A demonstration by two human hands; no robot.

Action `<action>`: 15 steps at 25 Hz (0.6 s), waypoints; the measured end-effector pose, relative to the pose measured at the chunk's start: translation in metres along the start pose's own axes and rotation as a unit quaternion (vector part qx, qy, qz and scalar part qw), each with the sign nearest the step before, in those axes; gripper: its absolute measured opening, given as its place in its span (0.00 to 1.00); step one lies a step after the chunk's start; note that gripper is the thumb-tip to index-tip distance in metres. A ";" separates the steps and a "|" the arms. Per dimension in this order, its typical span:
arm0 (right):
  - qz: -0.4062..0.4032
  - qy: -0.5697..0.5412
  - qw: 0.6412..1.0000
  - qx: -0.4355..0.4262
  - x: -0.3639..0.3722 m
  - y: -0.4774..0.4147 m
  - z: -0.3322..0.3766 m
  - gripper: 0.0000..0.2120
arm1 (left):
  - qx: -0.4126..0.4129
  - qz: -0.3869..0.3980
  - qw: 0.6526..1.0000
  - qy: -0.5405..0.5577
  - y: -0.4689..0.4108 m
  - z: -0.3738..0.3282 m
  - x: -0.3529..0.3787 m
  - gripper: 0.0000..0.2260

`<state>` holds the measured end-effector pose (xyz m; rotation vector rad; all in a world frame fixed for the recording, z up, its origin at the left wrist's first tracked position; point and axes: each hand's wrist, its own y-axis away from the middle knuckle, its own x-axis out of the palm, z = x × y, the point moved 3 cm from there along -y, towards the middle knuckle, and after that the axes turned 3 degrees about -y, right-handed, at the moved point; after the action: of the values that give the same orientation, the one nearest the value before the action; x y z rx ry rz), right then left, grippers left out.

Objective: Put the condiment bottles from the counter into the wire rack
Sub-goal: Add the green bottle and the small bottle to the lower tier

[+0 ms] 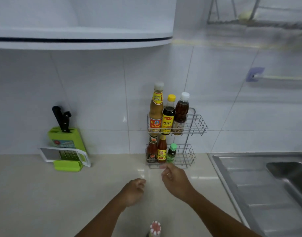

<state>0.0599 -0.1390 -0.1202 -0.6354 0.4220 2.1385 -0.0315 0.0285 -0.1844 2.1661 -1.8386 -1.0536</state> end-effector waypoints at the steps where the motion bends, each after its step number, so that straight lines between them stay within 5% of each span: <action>1: -0.024 -0.005 1.000 -0.003 -0.005 -0.015 0.012 0.15 | 0.002 0.000 1.000 0.006 0.003 -0.001 0.000 0.23; 9: -0.099 -0.027 0.993 0.059 0.002 -0.180 -0.007 0.16 | 0.050 -0.096 0.988 0.115 -0.016 -0.093 -0.029 0.25; 15: -0.099 -0.034 0.993 0.050 -0.006 -0.193 -0.014 0.14 | 0.041 -0.126 0.981 0.140 -0.063 -0.113 -0.023 0.28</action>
<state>0.2230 -0.0367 -0.1427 -0.5233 0.4077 1.9318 0.0832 0.0268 -0.1212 2.4957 -1.5389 -0.6718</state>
